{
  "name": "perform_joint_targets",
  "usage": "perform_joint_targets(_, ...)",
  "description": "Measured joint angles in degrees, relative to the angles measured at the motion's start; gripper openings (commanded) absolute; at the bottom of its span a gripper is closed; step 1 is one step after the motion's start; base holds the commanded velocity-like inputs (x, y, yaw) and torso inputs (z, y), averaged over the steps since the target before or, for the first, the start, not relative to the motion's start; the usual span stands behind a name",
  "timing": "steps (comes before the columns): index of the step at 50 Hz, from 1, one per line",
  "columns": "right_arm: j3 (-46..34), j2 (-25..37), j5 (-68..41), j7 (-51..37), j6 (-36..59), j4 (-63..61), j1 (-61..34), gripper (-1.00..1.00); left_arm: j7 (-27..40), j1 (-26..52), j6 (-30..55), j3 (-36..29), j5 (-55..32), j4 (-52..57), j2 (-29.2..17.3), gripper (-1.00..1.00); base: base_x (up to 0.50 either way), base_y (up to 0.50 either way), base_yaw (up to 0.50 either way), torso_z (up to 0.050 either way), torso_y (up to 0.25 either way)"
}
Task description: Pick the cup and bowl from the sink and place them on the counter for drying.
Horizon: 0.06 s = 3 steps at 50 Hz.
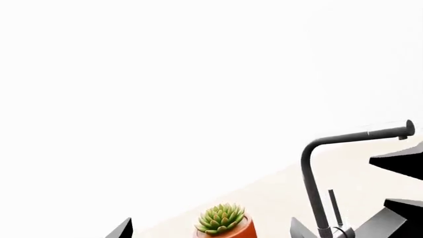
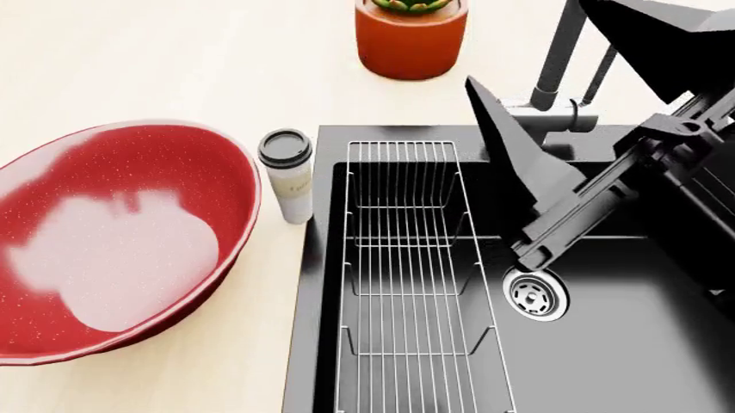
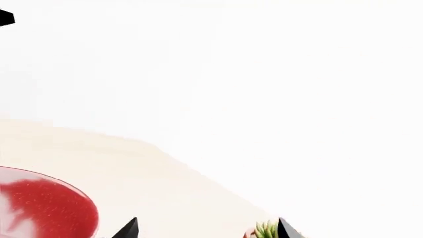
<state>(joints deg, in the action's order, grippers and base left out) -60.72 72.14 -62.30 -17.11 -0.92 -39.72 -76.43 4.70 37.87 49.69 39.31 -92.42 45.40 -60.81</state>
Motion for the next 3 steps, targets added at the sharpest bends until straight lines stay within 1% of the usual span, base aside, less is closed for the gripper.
perform_joint_targets(3, 0.2, 0.0, 1.4, -0.7, -1.7, -0.1, 0.8, 1.00, -0.1, -0.1, 0.0, 0.1, 0.0, 0.0, 0.0, 1.00, 0.00, 0.00, 0.00, 0.000, 0.000)
